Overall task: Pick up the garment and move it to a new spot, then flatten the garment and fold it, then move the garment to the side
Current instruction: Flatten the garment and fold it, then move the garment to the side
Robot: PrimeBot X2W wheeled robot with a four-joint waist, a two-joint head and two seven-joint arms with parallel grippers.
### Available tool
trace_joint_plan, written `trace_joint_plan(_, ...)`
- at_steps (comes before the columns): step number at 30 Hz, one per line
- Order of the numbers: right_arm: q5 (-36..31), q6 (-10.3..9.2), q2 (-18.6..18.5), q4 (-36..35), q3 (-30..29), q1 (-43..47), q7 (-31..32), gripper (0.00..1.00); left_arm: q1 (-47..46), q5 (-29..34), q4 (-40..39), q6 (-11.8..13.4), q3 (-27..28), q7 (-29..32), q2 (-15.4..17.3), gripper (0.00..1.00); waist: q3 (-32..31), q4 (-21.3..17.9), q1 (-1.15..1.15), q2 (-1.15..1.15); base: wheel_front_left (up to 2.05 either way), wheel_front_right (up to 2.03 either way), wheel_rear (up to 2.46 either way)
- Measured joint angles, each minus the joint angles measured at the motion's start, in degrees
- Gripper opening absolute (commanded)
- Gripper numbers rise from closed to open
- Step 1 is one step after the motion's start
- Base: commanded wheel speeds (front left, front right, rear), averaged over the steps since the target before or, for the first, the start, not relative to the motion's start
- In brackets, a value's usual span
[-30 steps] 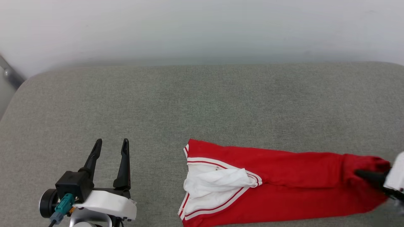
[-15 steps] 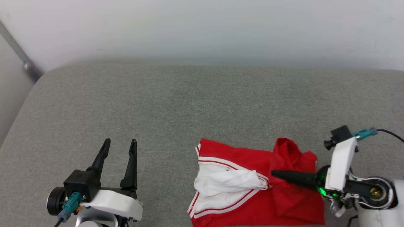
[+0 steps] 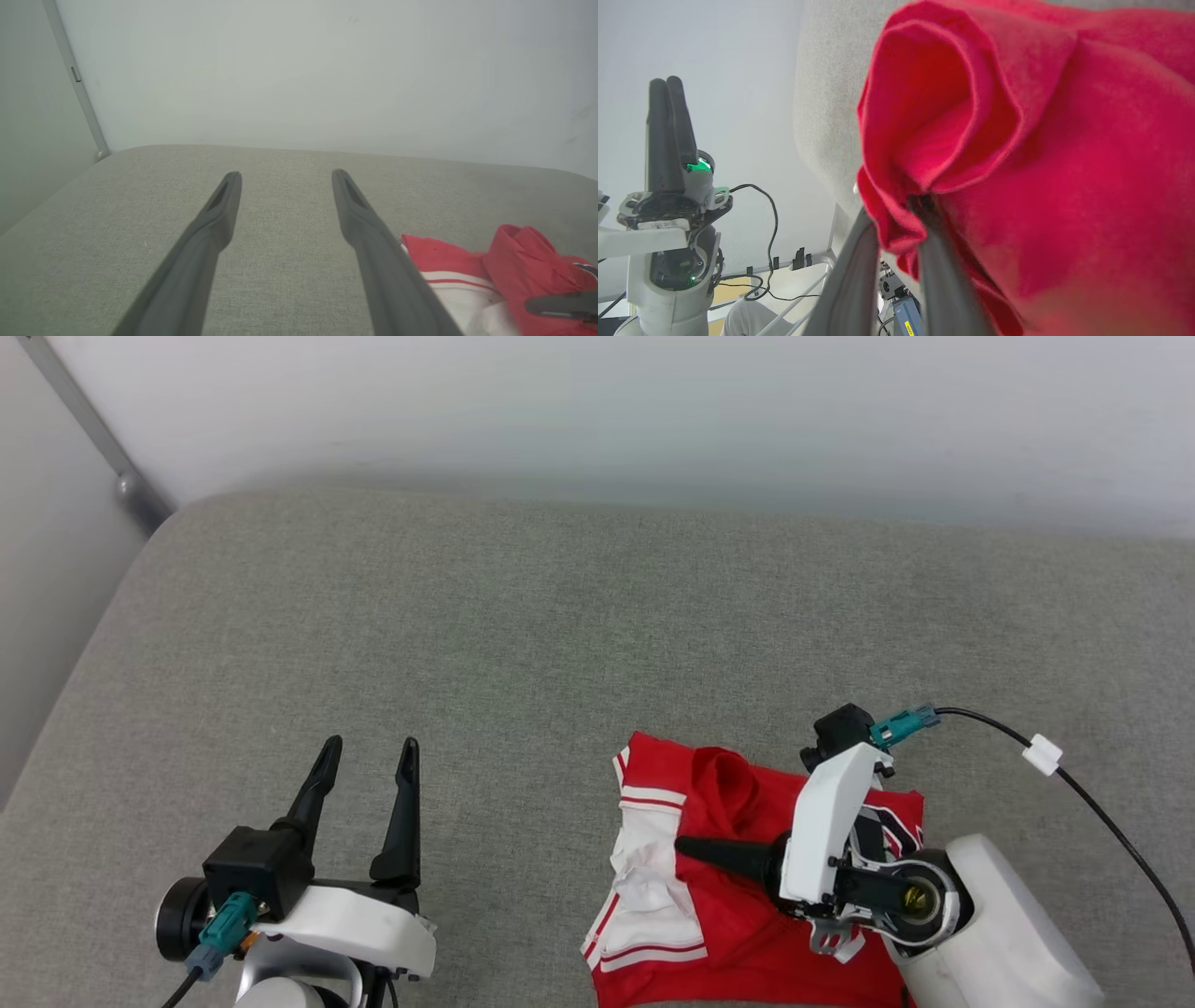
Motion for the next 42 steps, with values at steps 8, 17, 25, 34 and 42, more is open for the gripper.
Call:
trace_joint_plan(8, 3.1, 0.01, 0.0, 0.4, 5.9, -3.6, -4.2, 1.00, 0.1, 0.0, 0.9, 0.0, 0.4, -0.3, -0.2, 1.00, 0.0, -0.9, 0.00, 0.00, 0.00, 0.00, 0.00)
trace_joint_plan(17, -13.1, 0.01, -10.3, -11.8, 6.5, -1.7, -19.9, 1.00, 0.5, 0.2, 1.4, 0.5, 0.3, -0.5, -0.3, 1.00, -1.7, -4.1, 0.00, 0.00, 0.00, 0.00, 0.00)
trace_joint_plan(25, -37.0, 0.01, -13.7, -13.1, -10.2, 7.4, -35.8, 1.00, 1.8, 0.2, 1.6, 1.4, 0.9, -0.6, -0.1, 1.00, -3.2, -7.0, 0.00, 0.00, 0.00, 0.00, 0.00)
trace_joint_plan(34, -43.6, 0.01, -9.8, -25.1, -17.6, 19.0, -45.9, 1.00, 4.4, -0.1, 2.3, 2.3, 2.7, -0.7, 0.8, 1.00, -5.1, -8.1, 0.00, 0.00, 0.00, 0.00, 0.00)
trace_joint_plan(42, -46.1, 0.01, -5.1, -33.2, -17.8, 28.1, -46.2, 1.00, 7.1, 0.3, 2.5, 2.5, 2.6, -0.7, 1.3, 1.00, -7.0, -8.1, -0.01, 0.00, 0.00, 0.00, 0.00)
